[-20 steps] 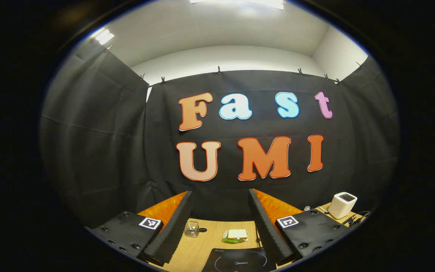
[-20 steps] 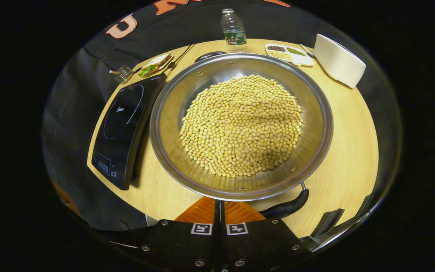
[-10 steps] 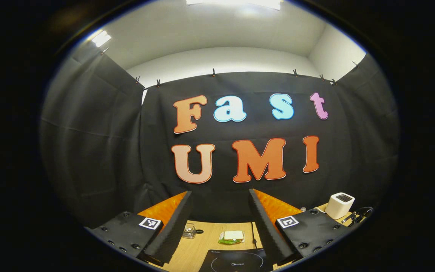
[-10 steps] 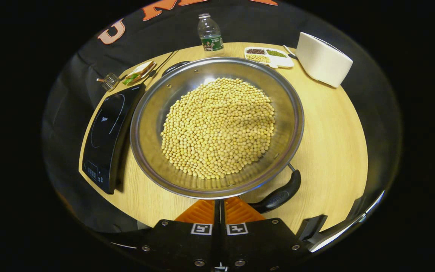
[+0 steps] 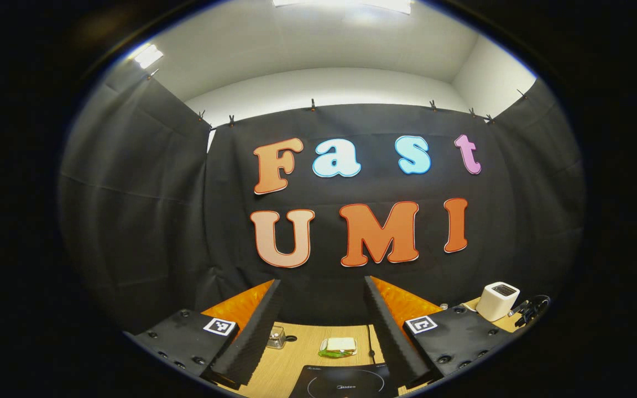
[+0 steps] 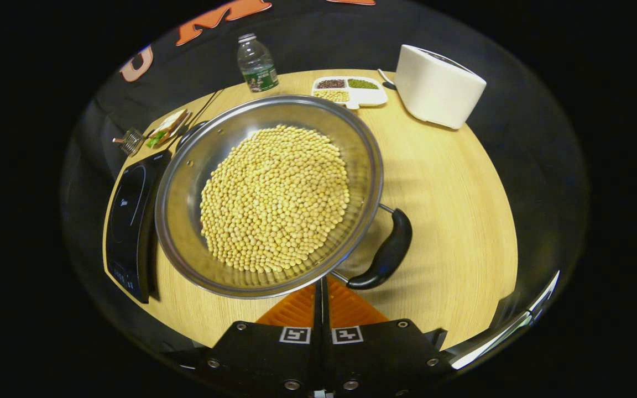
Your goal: First push the handle of the pot to place it horizontally, then grasp the pot with both hands and set it on the induction cooktop.
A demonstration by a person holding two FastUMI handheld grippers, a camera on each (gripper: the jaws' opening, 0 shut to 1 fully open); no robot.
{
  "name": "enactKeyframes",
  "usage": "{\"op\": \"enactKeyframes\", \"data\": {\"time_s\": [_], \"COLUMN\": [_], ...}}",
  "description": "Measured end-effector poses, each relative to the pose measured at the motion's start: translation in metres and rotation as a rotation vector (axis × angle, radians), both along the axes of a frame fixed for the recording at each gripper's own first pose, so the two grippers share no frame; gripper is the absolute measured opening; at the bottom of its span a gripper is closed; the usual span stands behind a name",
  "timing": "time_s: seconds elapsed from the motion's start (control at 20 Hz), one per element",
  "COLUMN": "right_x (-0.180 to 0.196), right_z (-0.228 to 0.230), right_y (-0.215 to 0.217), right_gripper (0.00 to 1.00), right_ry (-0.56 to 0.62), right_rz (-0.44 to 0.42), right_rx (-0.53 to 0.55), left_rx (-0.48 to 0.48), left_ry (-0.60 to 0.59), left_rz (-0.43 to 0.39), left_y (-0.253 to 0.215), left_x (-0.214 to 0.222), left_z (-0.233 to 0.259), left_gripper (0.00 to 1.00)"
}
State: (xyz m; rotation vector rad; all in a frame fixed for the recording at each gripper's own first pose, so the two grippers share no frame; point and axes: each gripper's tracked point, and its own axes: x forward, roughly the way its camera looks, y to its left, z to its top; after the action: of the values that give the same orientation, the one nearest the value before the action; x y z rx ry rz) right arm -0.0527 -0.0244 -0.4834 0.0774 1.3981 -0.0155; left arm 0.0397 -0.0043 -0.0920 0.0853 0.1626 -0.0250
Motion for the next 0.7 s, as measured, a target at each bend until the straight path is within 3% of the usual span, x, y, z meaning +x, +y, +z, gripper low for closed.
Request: {"op": "enactKeyframes", "data": {"time_s": [0.7], "right_x": [0.061], "right_z": [-0.011], "right_y": [-0.038], "right_gripper": [0.0], "right_ry": [-0.027], "right_rz": [-0.116], "right_rx": [-0.05], "left_rx": [-0.033], "left_ry": [0.043], "left_rz": [0.007], "left_y": [0.003], "left_x": [0.007], "left_z": [-0.019], "left_gripper": [0.95]}}
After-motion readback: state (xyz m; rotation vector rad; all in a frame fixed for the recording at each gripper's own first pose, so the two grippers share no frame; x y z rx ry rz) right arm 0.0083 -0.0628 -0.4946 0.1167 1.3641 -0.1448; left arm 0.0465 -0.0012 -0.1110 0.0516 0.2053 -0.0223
